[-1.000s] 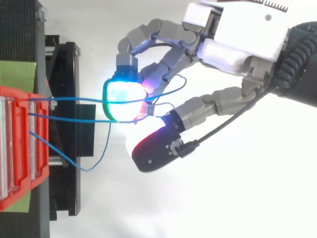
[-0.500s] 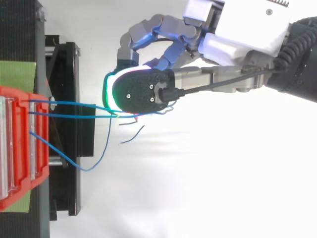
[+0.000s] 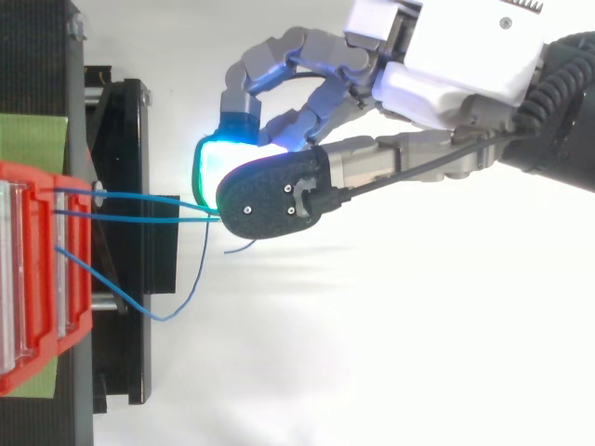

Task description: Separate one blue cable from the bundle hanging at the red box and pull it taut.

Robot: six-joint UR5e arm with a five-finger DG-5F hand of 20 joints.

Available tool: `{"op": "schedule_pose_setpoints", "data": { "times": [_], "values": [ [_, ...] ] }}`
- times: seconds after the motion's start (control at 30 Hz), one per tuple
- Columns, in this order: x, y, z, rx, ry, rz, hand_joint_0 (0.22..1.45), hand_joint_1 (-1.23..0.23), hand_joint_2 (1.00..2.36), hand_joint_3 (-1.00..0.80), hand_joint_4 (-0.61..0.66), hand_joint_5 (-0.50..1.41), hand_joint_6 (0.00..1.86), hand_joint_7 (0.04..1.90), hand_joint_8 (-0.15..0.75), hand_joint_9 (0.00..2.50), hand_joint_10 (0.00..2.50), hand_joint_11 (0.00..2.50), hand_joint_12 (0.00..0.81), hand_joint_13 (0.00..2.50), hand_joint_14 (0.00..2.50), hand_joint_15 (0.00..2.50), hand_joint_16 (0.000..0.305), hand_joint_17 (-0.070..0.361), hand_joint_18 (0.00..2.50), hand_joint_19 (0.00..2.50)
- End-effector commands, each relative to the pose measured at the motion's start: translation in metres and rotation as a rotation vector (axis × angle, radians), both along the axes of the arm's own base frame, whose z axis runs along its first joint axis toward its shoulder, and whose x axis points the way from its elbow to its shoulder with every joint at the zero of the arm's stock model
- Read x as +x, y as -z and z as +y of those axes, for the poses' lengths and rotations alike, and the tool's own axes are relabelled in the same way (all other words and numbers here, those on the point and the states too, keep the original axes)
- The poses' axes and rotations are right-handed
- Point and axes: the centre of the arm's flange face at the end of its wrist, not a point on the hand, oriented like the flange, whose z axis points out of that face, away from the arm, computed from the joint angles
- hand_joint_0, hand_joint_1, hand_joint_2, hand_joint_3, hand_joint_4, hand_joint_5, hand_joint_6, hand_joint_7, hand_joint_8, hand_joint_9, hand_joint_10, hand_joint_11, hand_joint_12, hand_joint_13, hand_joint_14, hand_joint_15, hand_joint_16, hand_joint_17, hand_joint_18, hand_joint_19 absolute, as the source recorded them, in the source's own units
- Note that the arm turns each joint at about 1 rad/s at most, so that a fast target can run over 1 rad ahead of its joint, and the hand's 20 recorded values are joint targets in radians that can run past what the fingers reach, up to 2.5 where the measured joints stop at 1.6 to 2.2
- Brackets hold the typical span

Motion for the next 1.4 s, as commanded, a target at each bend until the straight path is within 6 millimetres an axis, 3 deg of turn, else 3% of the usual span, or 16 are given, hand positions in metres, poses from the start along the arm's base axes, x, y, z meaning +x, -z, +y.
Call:
{"op": "schedule_pose_setpoints", "data": {
  "times": [0.0, 0.2, 0.37, 0.63, 0.87, 1.0, 1.1, 1.27, 1.37],
  "values": [
    [0.0000, 0.0003, -0.0003, 0.000, 0.000, 0.000, 0.53, -0.64, 1.00, -0.50, 0.18, -0.17, 0.90, 0.96, 0.374, 1.13, 0.01, 0.73, 0.363, 0.79, 0.01, 0.36, 0.046, 0.103, 0.72, 0.46],
    [0.0000, 0.0003, 0.0006, -0.002, 0.002, 0.001, 0.58, -0.81, 1.00, -0.50, 0.17, -0.18, 0.92, 0.97, 0.370, 1.16, 0.02, 0.88, 0.341, 0.88, 0.01, 0.44, 0.043, 0.097, 0.74, 0.46],
    [0.0002, 0.0000, -0.0008, -0.002, 0.006, -0.002, 0.61, -0.86, 1.00, -0.50, 0.16, -0.19, 0.93, 0.95, 0.367, 1.19, 0.02, 1.02, 0.332, 1.04, 0.02, 0.60, 0.042, 0.094, 0.76, 0.44],
    [0.0001, 0.0007, 0.0024, -0.004, 0.003, -0.001, 0.60, -0.85, 1.00, -0.50, 0.16, -0.20, 0.93, 0.93, 0.357, 1.16, 0.02, 1.02, 0.334, 1.24, 0.02, 0.85, 0.040, 0.091, 0.77, 0.45],
    [0.0001, -0.0009, 0.0048, -0.001, -0.001, -0.001, 0.65, -0.72, 1.00, -0.50, 0.12, -0.19, 0.93, 0.95, 0.360, 1.19, 0.02, 1.01, 0.328, 1.28, 0.02, 0.89, 0.040, 0.091, 0.78, 0.46],
    [0.0001, -0.0009, 0.0060, 0.001, -0.003, -0.002, 0.68, -0.74, 1.01, -0.42, 0.08, -0.19, 0.94, 1.01, 0.360, 1.20, 0.02, 1.02, 0.330, 1.29, 0.02, 0.91, 0.041, 0.092, 0.79, 0.47],
    [0.0002, -0.0009, 0.0061, 0.003, -0.004, -0.002, 0.69, -0.80, 1.00, -0.48, 0.10, -0.20, 0.94, 0.94, 0.349, 1.17, 0.02, 1.02, 0.330, 1.25, 0.03, 0.89, 0.042, 0.094, 0.78, 0.48],
    [0.0003, 0.0003, 0.0051, 0.004, -0.004, -0.001, 0.55, -0.83, 1.00, -0.50, 0.14, -0.19, 0.93, 0.90, 0.360, 1.17, 0.02, 1.01, 0.359, 1.14, 0.02, 0.80, 0.044, 0.099, 0.76, 0.48],
    [0.0003, 0.0003, 0.0040, 0.004, -0.002, -0.001, 0.54, -0.78, 1.00, -0.50, 0.14, -0.19, 0.93, 0.91, 0.362, 1.18, 0.02, 0.99, 0.364, 1.12, 0.02, 0.78, 0.045, 0.101, 0.76, 0.49]
  ]
}}
